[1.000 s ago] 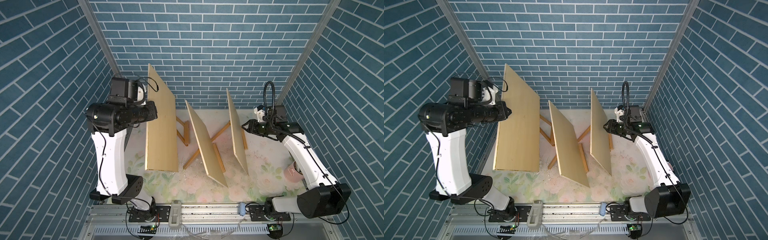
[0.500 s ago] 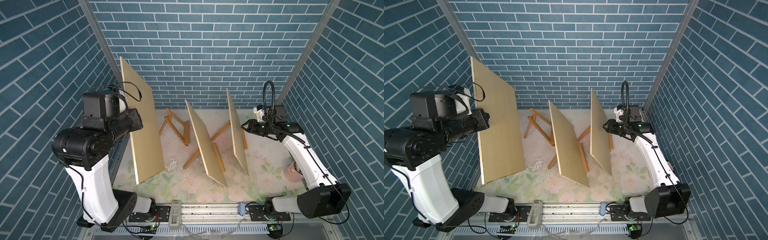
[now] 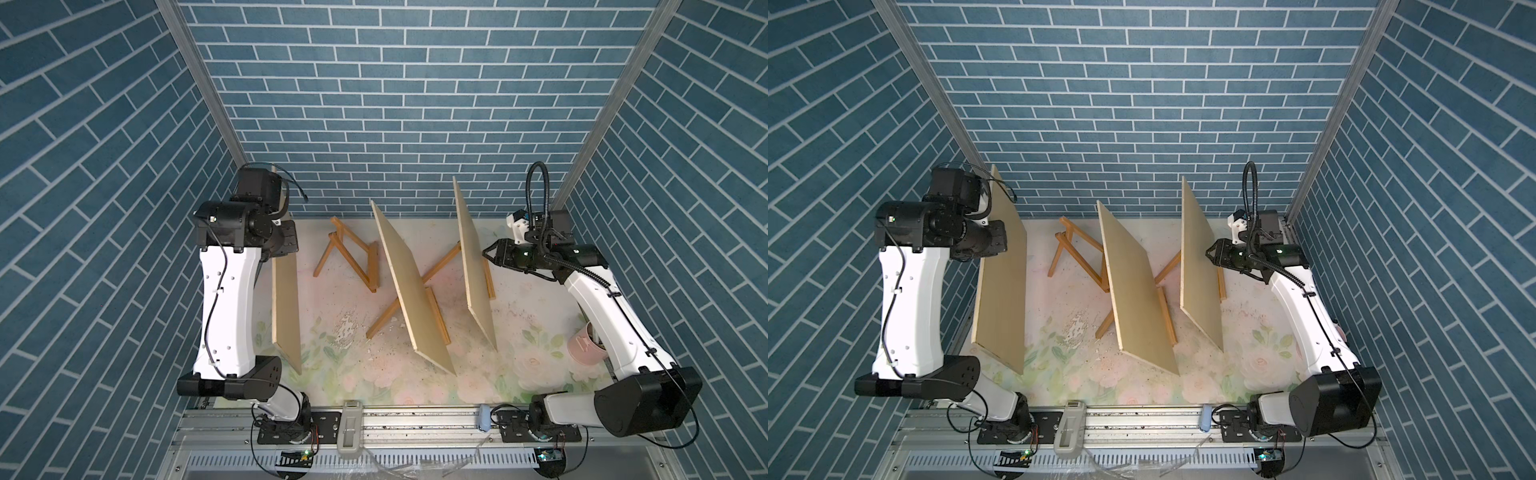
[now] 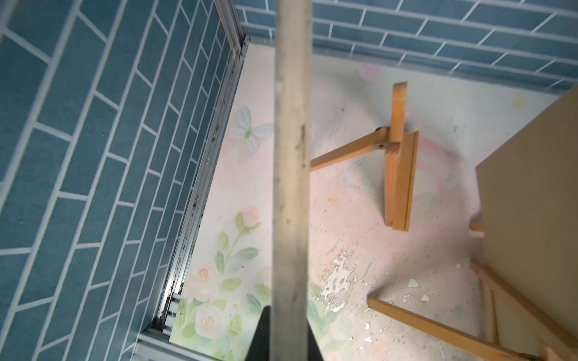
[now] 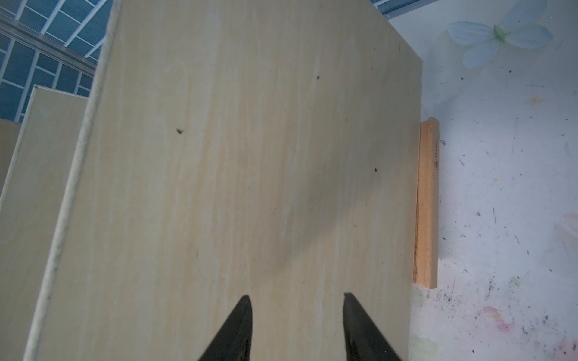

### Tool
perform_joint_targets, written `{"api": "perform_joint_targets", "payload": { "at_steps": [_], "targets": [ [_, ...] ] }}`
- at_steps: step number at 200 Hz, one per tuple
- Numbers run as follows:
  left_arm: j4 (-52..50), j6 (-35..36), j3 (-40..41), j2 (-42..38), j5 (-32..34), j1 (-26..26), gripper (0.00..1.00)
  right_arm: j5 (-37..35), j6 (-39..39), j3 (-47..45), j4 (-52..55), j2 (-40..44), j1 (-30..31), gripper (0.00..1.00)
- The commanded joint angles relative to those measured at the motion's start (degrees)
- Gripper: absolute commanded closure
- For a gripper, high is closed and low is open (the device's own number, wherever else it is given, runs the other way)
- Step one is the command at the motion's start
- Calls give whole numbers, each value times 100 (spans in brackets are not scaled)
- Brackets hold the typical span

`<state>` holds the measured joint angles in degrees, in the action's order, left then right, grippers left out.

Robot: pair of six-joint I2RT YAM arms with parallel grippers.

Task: Disassemble the easel
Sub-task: Place the drawing board at the center of the board.

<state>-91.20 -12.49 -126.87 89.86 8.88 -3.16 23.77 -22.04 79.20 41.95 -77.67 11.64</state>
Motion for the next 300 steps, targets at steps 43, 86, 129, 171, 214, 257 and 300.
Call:
{"api": "perform_joint_targets", "payload": {
  "at_steps": [43, 86, 129, 171, 214, 257, 300],
  "targets": [
    [1914, 387, 447, 402, -799, 193, 100, -92, 113, -150, 41, 67, 34, 53],
    [2157, 304, 490, 763, -1269, 193, 100, -162, 77, -250, 58, 102, 32, 52],
    [2331, 139, 662, 926, -2031, 193, 100, -190, 69, -293, 58, 61, 31, 52],
    [2527, 10, 1001, 928, -2637, 193, 100, -120, 60, -204, 39, -79, 33, 52],
    [2517, 45, 1242, 903, -2817, 193, 100, -100, 16, -192, 14, -135, 33, 52],
    [2575, 223, 1476, 892, -2784, 254, 100, -92, -19, -255, -1, -99, 34, 53],
    [3063, 490, 2076, 794, -3336, 678, 100, -127, -54, -339, -3, -21, 41, 53]
  ]
}}
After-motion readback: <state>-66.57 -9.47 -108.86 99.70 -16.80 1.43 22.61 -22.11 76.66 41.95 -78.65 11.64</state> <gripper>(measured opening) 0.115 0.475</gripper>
